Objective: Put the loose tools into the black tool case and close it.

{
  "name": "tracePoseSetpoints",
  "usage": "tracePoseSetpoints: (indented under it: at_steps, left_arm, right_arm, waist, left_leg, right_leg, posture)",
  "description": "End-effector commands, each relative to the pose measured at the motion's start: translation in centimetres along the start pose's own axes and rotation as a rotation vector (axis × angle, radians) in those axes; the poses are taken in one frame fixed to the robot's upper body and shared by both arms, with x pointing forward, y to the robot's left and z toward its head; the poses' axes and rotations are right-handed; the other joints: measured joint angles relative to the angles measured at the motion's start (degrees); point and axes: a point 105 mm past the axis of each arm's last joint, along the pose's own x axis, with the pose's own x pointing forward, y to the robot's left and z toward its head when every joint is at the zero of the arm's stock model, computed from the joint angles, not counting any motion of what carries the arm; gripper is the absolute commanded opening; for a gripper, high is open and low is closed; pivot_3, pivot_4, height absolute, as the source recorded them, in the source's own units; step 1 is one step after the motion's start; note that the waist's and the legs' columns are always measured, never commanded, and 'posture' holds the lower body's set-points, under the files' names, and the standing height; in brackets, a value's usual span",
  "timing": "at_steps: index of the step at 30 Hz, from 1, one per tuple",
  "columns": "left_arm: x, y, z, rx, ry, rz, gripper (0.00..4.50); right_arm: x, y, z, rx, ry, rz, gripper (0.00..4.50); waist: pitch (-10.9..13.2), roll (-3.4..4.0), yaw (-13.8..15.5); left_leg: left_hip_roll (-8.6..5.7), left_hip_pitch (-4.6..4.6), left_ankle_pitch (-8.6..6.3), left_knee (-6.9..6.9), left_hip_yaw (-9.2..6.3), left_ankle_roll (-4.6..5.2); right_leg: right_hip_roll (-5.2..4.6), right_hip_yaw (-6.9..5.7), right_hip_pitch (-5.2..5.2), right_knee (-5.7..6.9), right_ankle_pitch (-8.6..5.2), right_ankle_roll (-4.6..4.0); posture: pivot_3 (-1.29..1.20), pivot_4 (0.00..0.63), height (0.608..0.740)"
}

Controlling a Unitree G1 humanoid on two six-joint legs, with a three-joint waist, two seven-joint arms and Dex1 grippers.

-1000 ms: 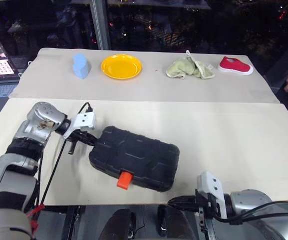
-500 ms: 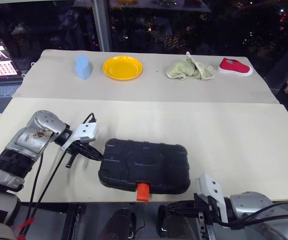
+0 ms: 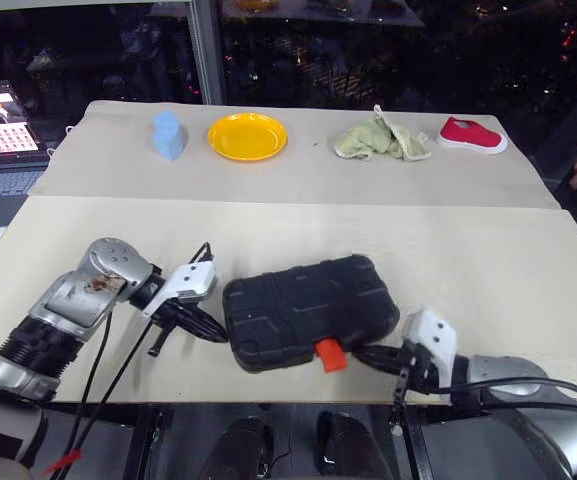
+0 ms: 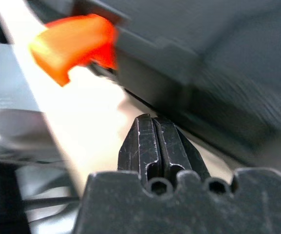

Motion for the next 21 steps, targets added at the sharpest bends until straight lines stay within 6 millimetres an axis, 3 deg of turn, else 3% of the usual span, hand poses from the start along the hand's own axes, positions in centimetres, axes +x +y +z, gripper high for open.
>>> tracePoseSetpoints:
  at_steps: [1, 4, 9, 11, 15, 18, 21]
  left_arm:
    - [-0.4, 0.0, 1.2, 0.046, -0.043, 0.023, 0.07]
    - [-0.8, -0.1, 0.9, 0.036, -0.041, 0.034, 0.07]
    - [-3.8, -0.7, 1.5, -0.053, -0.078, 0.058, 0.07]
    - [-5.1, -1.2, 3.0, -0.099, -0.140, 0.041, 0.07]
    - [-6.8, -1.0, 8.0, -0.109, -0.326, -0.016, 0.07]
    - [-4.8, 1.3, 10.7, -0.026, -0.365, 0.007, 0.07]
    - [-2.0, 3.0, 10.9, 0.052, -0.316, 0.044, 0.07]
  right_arm:
    - [-0.5, -1.7, 1.2, -0.041, -0.067, -0.115, 0.00]
    - [-0.7, -2.9, 1.0, -0.029, -0.077, -0.201, 0.00]
    - [-1.4, -3.1, 0.9, -0.005, -0.104, -0.236, 0.00]
    - [-1.6, -3.3, 1.0, 0.011, -0.129, -0.268, 0.00]
    - [-2.0, -2.9, 0.8, 0.046, -0.131, -0.262, 0.00]
    - [-2.2, -0.7, 0.9, 0.065, -0.134, -0.154, 0.00]
    - [-2.4, 1.0, 1.1, 0.075, -0.135, -0.072, 0.00]
  waist:
    - [0.0, 0.00, 0.0]
    - [0.0, 0.01, 0.0]
    - [0.0, 0.02, -0.3]
    - [0.0, 0.02, -0.7]
    - [0.0, 0.08, -0.5]
    - [0.0, 0.13, 0.2]
    - [0.0, 0.20, 0.0]
  left_leg:
    - [0.01, 0.00, 0.01, -0.01, 0.00, -0.01]
    - [0.01, -0.01, 0.02, -0.02, 0.00, -0.03]
    - [0.06, 0.00, 0.01, -0.04, 0.05, -0.03]
    - [0.10, 0.00, 0.01, -0.08, 0.05, -0.04]
    - [0.12, 0.02, 0.02, -0.08, 0.02, -0.05]
    - [0.11, 0.27, -0.01, -0.06, 0.02, 0.03]
    - [0.12, 0.59, -0.07, -0.08, 0.02, 0.12]
  right_leg:
    - [-0.01, 0.01, -0.01, 0.01, 0.00, -0.02]
    - [-0.01, 0.03, -0.02, 0.02, 0.00, -0.03]
    - [0.24, 0.04, -0.05, 0.01, 0.00, -0.04]
    - [0.30, 0.05, -0.09, 0.03, -0.02, -0.07]
    - [0.36, 0.03, -0.05, 0.02, -0.03, -0.07]
    - [0.39, 0.04, 0.14, -0.05, -0.05, -0.02]
    - [0.48, 0.11, 0.74, -0.12, -0.09, 0.02]
  posture:
    - [0.00, 0.150, 0.740]
    - [0.00, 0.150, 0.740]
    - [0.00, 0.150, 0.740]
    - [0.00, 0.150, 0.740]
    - [0.00, 0.150, 0.740]
    - [0.00, 0.150, 0.740]
    - [0.00, 0.150, 0.740]
